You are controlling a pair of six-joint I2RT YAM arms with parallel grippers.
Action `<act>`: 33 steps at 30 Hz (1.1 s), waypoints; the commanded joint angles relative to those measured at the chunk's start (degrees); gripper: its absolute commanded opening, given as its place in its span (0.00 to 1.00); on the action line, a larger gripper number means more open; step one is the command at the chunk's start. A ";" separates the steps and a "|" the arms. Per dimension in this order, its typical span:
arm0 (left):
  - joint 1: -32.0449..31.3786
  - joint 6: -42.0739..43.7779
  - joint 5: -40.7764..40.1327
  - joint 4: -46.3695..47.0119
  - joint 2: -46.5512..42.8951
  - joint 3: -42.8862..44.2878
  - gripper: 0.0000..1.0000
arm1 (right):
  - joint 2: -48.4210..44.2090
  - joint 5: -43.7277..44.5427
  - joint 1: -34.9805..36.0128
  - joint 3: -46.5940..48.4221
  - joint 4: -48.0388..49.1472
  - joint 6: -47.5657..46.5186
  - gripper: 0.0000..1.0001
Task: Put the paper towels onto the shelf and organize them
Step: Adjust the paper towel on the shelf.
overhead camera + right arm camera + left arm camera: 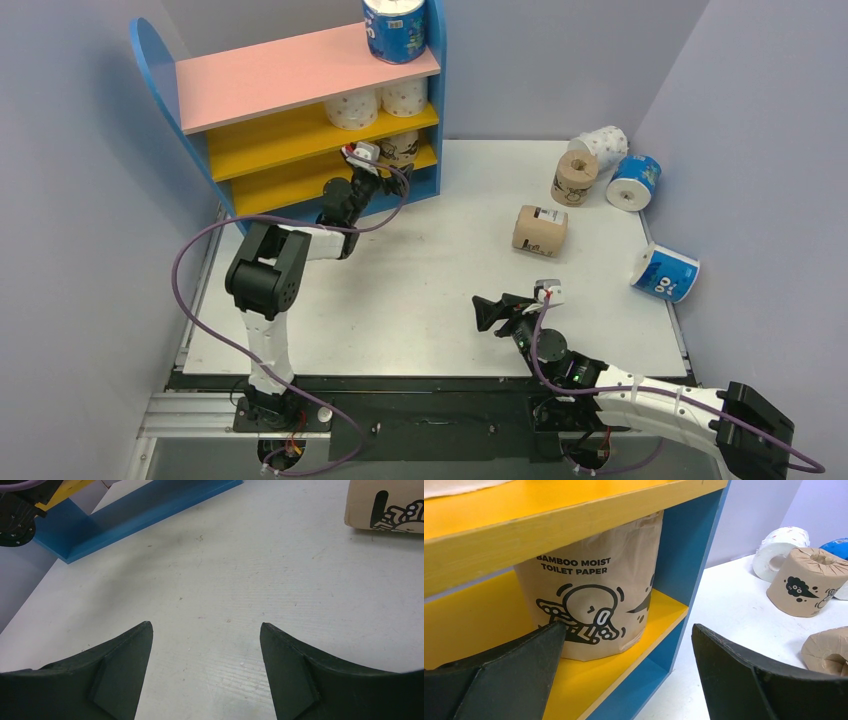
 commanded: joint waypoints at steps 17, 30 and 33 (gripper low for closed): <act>-2.60 1.19 -0.26 -0.41 3.10 6.61 0.97 | -1.22 1.27 -0.16 -0.49 1.21 0.78 0.74; -3.48 0.91 -0.06 0.50 3.66 6.95 0.97 | -1.01 1.79 -0.22 -0.49 0.90 1.13 0.74; -3.45 1.00 -0.13 1.02 2.16 5.95 0.96 | -0.96 1.84 -0.20 -0.50 0.95 1.12 0.74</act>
